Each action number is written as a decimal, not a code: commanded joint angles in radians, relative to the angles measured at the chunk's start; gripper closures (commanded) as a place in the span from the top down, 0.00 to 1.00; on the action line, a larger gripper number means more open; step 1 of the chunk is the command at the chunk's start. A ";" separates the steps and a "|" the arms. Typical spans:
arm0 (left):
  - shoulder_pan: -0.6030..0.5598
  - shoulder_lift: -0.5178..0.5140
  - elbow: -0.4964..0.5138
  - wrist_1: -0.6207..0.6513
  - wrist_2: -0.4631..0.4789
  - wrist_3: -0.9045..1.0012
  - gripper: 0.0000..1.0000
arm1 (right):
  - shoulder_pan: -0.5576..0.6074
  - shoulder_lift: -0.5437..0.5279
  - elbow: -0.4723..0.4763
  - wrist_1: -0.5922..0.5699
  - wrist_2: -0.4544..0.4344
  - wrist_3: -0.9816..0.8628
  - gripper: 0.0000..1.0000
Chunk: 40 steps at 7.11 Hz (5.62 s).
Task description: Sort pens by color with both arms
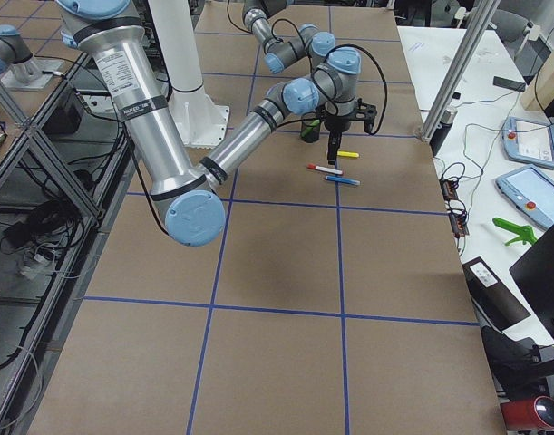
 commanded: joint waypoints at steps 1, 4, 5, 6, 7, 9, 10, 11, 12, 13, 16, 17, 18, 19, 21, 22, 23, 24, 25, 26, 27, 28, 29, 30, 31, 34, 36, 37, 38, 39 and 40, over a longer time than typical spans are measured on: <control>0.000 -0.001 -0.001 0.000 0.001 0.004 0.09 | 0.034 -0.004 0.000 0.001 0.045 -0.012 0.98; -0.001 -0.004 -0.025 0.005 0.002 0.008 0.00 | 0.044 0.001 -0.002 -0.004 0.053 -0.011 0.99; -0.006 -0.004 -0.056 0.015 0.002 0.014 0.00 | 0.047 0.004 -0.002 -0.004 0.058 -0.011 0.99; -0.009 -0.004 -0.079 0.034 0.002 0.020 0.00 | 0.048 0.008 -0.002 -0.004 0.059 -0.011 0.99; -0.019 -0.002 -0.129 0.087 0.001 0.043 0.00 | 0.050 0.010 0.000 -0.005 0.059 -0.006 0.99; -0.045 -0.002 -0.205 0.149 0.002 0.073 0.00 | 0.050 -0.001 0.003 -0.004 0.042 -0.005 0.99; -0.068 -0.004 -0.220 0.149 0.005 0.070 0.00 | 0.050 -0.008 0.017 -0.008 0.015 -0.005 0.99; -0.078 -0.007 -0.232 0.138 0.057 0.065 0.00 | 0.045 -0.016 0.039 -0.039 0.006 0.001 0.99; -0.082 -0.010 -0.233 0.093 0.142 0.064 0.00 | 0.045 -0.031 0.065 -0.045 0.005 0.009 0.99; -0.082 -0.008 -0.220 0.030 0.219 0.048 0.00 | 0.045 -0.063 0.095 -0.044 0.004 0.009 0.99; -0.052 -0.005 -0.074 -0.231 0.489 -0.024 0.00 | 0.041 -0.067 0.090 -0.016 -0.002 0.038 0.99; -0.023 -0.008 -0.031 -0.318 0.586 -0.025 0.00 | 0.042 -0.073 0.095 -0.016 0.004 0.040 0.99; 0.003 -0.007 0.006 -0.383 0.662 -0.030 0.00 | 0.041 -0.073 0.092 -0.015 0.001 0.041 0.99; 0.037 -0.005 0.046 -0.449 0.751 -0.033 0.00 | 0.042 -0.076 0.092 -0.015 -0.004 0.041 0.99; 0.094 0.013 0.105 -0.530 0.908 -0.038 0.00 | 0.041 -0.076 0.093 -0.015 -0.004 0.041 0.99; 0.111 0.033 0.106 -0.541 0.963 -0.038 0.00 | 0.041 -0.076 0.098 -0.015 -0.002 0.041 0.99; 0.125 0.036 0.125 -0.541 1.015 -0.038 0.00 | 0.041 -0.076 0.098 -0.015 -0.002 0.041 0.99; 0.140 0.035 0.151 -0.545 1.065 -0.039 0.00 | 0.041 -0.076 0.107 -0.015 -0.001 0.041 0.99; 0.145 0.035 0.152 -0.545 1.088 -0.039 0.00 | 0.041 -0.076 0.109 -0.015 0.002 0.041 0.99; 0.145 0.035 0.155 -0.548 1.100 -0.036 0.23 | 0.041 -0.076 0.110 -0.015 0.002 0.041 0.99; 0.145 0.033 0.152 -0.549 1.109 -0.035 0.99 | 0.041 -0.076 0.113 -0.016 0.004 0.041 0.99; 0.145 0.030 0.148 -0.558 1.119 -0.035 1.00 | 0.041 -0.076 0.113 -0.015 0.004 0.041 0.99; 0.145 0.030 0.145 -0.561 1.119 -0.032 1.00 | 0.041 -0.076 0.113 -0.015 0.004 0.041 0.99; 0.145 0.030 0.133 -0.563 1.116 -0.024 1.00 | 0.041 -0.076 0.113 -0.015 0.005 0.041 0.99; 0.143 0.036 0.078 -0.564 1.104 0.069 1.00 | 0.042 -0.076 0.113 -0.016 0.005 0.041 0.99; 0.029 0.168 -0.149 -0.549 0.899 0.257 1.00 | 0.041 -0.074 0.113 -0.016 0.008 0.041 0.99; -0.103 0.304 -0.304 -0.390 0.568 0.358 1.00 | 0.041 -0.076 0.112 -0.016 0.008 0.041 0.99; -0.203 0.343 -0.391 -0.204 0.334 0.463 1.00 | 0.042 -0.076 0.110 -0.019 0.010 0.041 0.99; -0.284 0.404 -0.435 -0.128 0.169 0.531 1.00 | 0.042 -0.076 0.112 -0.027 0.010 0.041 0.99; -0.384 0.458 -0.443 -0.082 -0.025 0.585 1.00 | 0.042 -0.074 0.113 -0.032 0.010 0.041 1.00; -0.474 0.513 -0.443 -0.037 -0.184 0.678 1.00 | 0.044 -0.074 0.112 -0.035 0.012 0.043 1.00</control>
